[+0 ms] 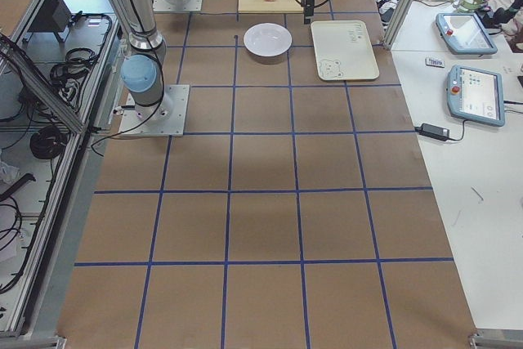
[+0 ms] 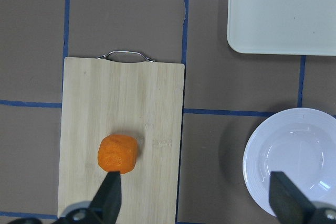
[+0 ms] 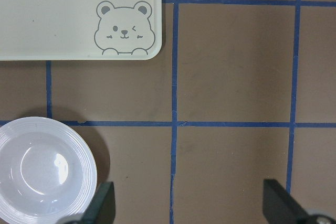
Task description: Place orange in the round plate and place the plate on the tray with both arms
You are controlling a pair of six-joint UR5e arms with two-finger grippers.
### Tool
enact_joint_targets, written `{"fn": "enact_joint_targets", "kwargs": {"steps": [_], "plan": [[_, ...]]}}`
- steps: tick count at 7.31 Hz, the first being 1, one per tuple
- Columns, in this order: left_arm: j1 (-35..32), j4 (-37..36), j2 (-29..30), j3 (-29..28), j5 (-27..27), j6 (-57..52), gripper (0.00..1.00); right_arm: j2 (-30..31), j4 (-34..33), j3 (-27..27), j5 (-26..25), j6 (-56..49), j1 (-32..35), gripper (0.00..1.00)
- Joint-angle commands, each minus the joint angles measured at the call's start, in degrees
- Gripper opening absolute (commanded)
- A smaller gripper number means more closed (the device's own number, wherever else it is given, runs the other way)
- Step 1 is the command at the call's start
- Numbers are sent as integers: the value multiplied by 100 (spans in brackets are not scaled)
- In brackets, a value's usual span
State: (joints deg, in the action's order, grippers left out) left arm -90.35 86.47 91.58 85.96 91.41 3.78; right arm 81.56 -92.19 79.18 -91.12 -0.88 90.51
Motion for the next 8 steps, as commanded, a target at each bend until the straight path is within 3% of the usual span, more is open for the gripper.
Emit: {"fn": "enact_joint_targets", "kwargs": {"steps": [1,6,8], "plan": [[0,2,0,0,-1,0,100,0,-1,0,-2,0,1,100],[17,45,-44,9,26,-9,100,0,-1,0,-2,9,1,100],[603,510,-8,410,34,-123,100,0,-1,0,-2,0,1,100]]}}
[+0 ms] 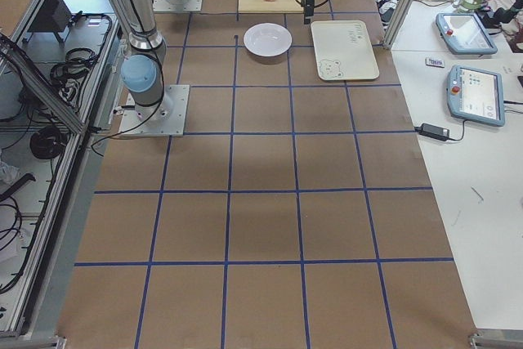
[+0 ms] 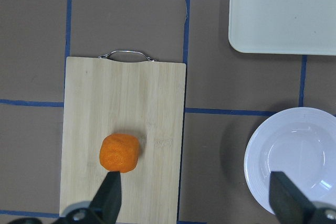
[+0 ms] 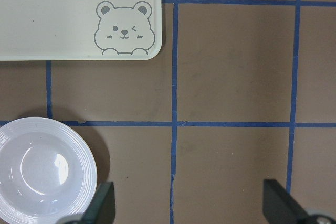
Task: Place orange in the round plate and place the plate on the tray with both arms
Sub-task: 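Lower the left gripper onto the orange on the cutting board and grasp it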
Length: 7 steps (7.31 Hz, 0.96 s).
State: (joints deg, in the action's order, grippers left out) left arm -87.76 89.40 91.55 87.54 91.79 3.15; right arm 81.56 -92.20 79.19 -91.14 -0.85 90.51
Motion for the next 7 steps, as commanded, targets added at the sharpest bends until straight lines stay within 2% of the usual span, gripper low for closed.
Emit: {"fn": "enact_joint_targets", "kwargs": {"steps": [1,2,5,7], "plan": [[677,218,38,585,-3,-347,100,0,-9,8,0,-3,2,100],[907,88,169,997,5,-1011,100,0,0,0,0,-3,2,100],[1120,-1919,651,2457,6,-1370,100,0,27,0,9,-29,10,100],[1094,-2207,1065,2662,5,-1500,100,9,35,0,0,-12,2,100]]}}
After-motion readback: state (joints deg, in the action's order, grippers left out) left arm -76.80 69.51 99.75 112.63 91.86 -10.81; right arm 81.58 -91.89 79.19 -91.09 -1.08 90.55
